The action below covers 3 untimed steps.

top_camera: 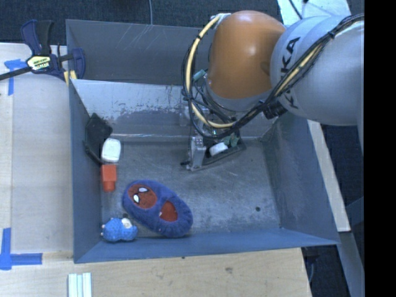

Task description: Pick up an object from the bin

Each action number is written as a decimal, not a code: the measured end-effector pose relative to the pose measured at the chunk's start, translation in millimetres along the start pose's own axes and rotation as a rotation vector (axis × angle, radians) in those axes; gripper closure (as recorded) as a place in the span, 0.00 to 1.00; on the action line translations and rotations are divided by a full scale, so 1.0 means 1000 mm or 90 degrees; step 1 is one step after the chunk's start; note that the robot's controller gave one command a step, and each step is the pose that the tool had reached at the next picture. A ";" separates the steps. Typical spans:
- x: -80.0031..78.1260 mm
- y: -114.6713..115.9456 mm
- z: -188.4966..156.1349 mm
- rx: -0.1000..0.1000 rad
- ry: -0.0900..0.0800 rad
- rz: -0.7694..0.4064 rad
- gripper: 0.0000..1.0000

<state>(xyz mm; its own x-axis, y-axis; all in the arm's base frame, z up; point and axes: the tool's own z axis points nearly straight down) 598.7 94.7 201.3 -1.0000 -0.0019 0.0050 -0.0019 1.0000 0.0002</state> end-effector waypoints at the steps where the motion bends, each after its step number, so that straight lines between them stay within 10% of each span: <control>1: 0.034 0.035 0.134 0.002 0.001 -0.029 0.00; 3: 0.055 0.034 0.102 -0.001 -0.005 0.233 0.00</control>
Offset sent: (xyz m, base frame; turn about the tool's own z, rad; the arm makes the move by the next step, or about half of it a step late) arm -0.0338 0.0359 -0.1313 -0.0427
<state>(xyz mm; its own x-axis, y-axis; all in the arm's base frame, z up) 542.8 128.5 99.9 -0.9345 0.3561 -0.0030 0.3561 0.9345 0.0013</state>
